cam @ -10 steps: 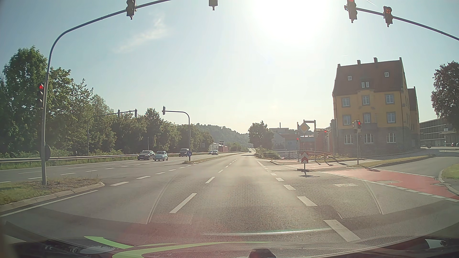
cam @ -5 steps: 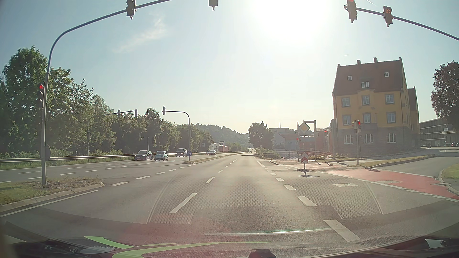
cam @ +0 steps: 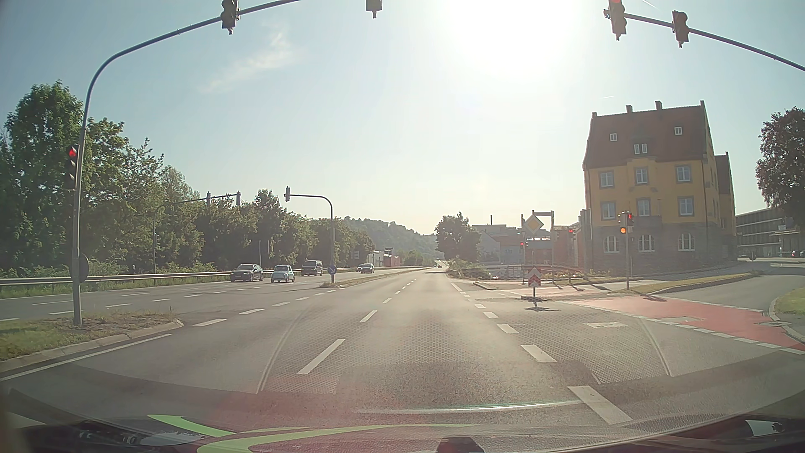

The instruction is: Follow the waypoints while adhering to traffic rules and regulations

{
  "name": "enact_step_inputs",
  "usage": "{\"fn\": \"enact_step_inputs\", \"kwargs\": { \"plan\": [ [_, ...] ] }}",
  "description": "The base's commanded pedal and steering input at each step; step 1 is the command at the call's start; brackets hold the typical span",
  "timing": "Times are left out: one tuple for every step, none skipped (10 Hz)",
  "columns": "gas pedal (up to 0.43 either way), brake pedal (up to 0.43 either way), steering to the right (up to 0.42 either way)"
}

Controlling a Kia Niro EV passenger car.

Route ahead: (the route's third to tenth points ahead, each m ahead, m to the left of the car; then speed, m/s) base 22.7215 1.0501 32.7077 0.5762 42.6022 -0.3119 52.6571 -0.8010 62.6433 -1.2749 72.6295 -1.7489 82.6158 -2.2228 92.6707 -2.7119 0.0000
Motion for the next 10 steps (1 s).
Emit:
{"fn": "enact_step_inputs", "kwargs": {
  "plan": [
    [0.000,0.268,0.005],
    [0.000,0.268,0.005],
    [0.000,0.268,0.005],
    [0.000,0.268,0.006],
    [0.000,0.268,0.005],
    [0.000,0.268,0.006],
    [0.000,0.268,0.006],
    [0.000,0.268,0.005],
    [0.000,0.268,0.005],
    [0.000,0.268,0.005]
  ]
}}
